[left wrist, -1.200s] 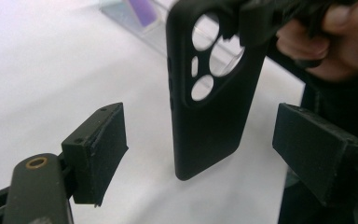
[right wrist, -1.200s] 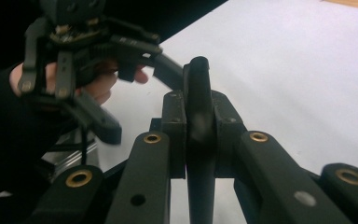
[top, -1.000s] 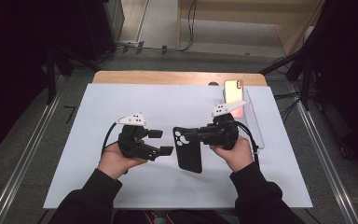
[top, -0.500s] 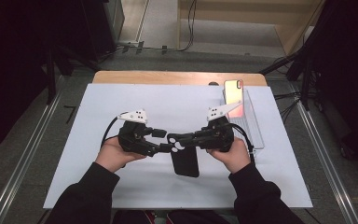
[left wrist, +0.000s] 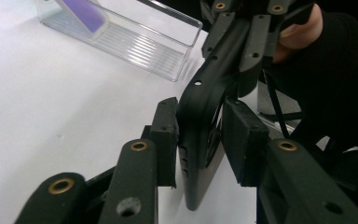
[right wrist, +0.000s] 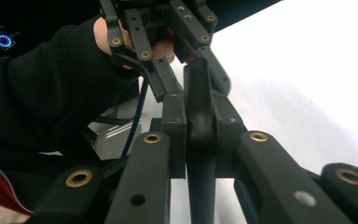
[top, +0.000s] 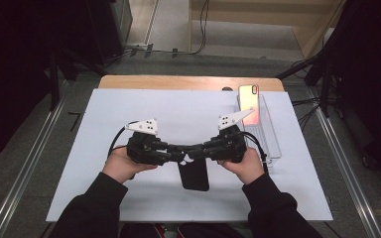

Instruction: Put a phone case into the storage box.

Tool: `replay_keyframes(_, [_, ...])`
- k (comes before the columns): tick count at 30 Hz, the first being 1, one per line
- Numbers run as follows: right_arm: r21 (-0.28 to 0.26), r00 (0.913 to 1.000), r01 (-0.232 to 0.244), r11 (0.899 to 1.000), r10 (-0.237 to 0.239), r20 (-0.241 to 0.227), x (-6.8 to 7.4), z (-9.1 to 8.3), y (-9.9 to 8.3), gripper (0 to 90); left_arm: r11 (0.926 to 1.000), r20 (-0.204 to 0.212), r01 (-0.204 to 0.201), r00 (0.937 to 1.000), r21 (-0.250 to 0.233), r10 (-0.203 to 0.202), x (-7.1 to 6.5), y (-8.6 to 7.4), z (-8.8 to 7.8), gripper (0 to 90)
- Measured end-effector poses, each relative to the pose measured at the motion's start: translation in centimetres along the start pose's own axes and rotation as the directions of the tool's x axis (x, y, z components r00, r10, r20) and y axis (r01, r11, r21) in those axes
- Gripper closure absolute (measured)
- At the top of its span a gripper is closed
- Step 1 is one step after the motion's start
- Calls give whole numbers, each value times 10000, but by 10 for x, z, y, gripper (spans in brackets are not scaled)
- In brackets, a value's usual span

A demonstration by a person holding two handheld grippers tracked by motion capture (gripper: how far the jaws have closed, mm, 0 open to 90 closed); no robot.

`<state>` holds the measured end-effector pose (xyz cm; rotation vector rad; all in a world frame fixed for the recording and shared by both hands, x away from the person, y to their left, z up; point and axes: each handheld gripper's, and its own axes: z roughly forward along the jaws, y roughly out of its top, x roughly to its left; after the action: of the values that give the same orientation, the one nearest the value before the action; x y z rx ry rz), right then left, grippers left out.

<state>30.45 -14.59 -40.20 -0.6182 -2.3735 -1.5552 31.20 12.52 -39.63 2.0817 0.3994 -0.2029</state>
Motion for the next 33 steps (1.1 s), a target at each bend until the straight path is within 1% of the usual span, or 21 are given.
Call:
replay_keyframes(2, [-28, 10000, 26, 10000, -27, -57, -1, -1, 0, 770, 9998, -23, -190, 9998, -44, 190, -1, 0, 0, 699])
replay_keyframes(3, [-35, 9999, 71, 10000, -72, -77, 0, -1, 0, 769, 9997, 30, -243, 9997, -29, 243, -1, -1, 0, 705])
replay_keyframes(5, [-52, 9998, 163, 9999, -163, -95, 0, -1, 0, 768, 9998, 203, -174, 9996, -25, 175, 0, -1, -1, 720])
replay_keyframes(7, [-26, 9998, 194, 9998, -194, -101, 1, -1, 0, 764, 9998, 232, -180, 9996, 3, 180, 0, -1, -2, 731])
replay_keyframes(10, [-72, 9997, 127, 9999, -128, -184, 0, -1, 0, 743, 9997, 291, -208, 9994, 88, 205, -2, 0, -1, 754])
replay_keyframes(12, [-141, 9998, 90, 9999, -93, -180, -1, -2, 0, 721, 9998, 315, -169, 9994, 122, 165, -3, 2, -1, 765])
replay_keyframes(13, [-168, 9998, 75, 9998, -78, -182, -1, -3, 1, 711, 9999, 398, -115, 9991, 123, 110, -3, 2, -2, 767])
replay_keyframes(16, [-226, 9998, 193, 9996, -194, -42, 1, -4, 1, 684, 9999, 455, -1, 9990, 166, -7, -4, 3, -2, 770])
replay_keyframes(18, [-231, 9994, 234, 9995, -229, 249, 2, -5, 2, 629, 9998, 401, 16, 9992, 204, -24, -3, 3, -3, 771])
replay_keyframes(19, [-273, 9991, 143, 9995, -132, 407, 1, -6, 2, 601, 9997, 320, 80, 9994, 218, -87, -3, 3, -5, 771])
replay_keyframes(20, [-337, 9995, -4, 9994, 15, 317, 0, -7, 2, 599, 9997, 281, 162, 9995, 205, -168, -2, 3, -6, 771])
replay_keyframes(21, [-407, 9996, -80, 9991, 91, 279, -1, -8, 2, 569, 9995, 211, 244, 9995, 181, -248, -1, 3, -8, 771])
replay_keyframes(24, [-628, 9972, -119, 9980, 165, 724, 0, -12, 3, 462, 9983, 104, 568, 9983, 90, -569, 2, 3, -14, 770])
replay_keyframes(27, [-587, 9927, 68, 9983, 3, 1206, 2, -13, 3, 388, 9916, -43, 1285, 9917, 146, -1284, 5, 6, -19, 769])
replay_keyframes(28, [-566, 9902, 197, 9982, -117, 1393, 2, -12, 3, 370, 9902, -113, 1387, 9903, 145, -1386, 6, 6, -20, 769])
replay_keyframes(29, [-503, 9888, 272, 9984, -195, 1482, 3, -13, 2, 369, 9881, -144, 1537, 9880, 115, -1535, 6, 6, -21, 769])
replay_keyframes(31, [-459, 9876, 287, 9985, -212, 1555, 3, -13, 2, 343, 9853, -364, 1705, 9848, 75, -1701, 7, 7, -23, 769])
replay_keyframes(33, [-466, 9879, 283, 9985, -208, 1535, 4, -12, 2, 307, 9839, -644, 1784, 9820, 63, -1776, 7, 7, -24, 769])
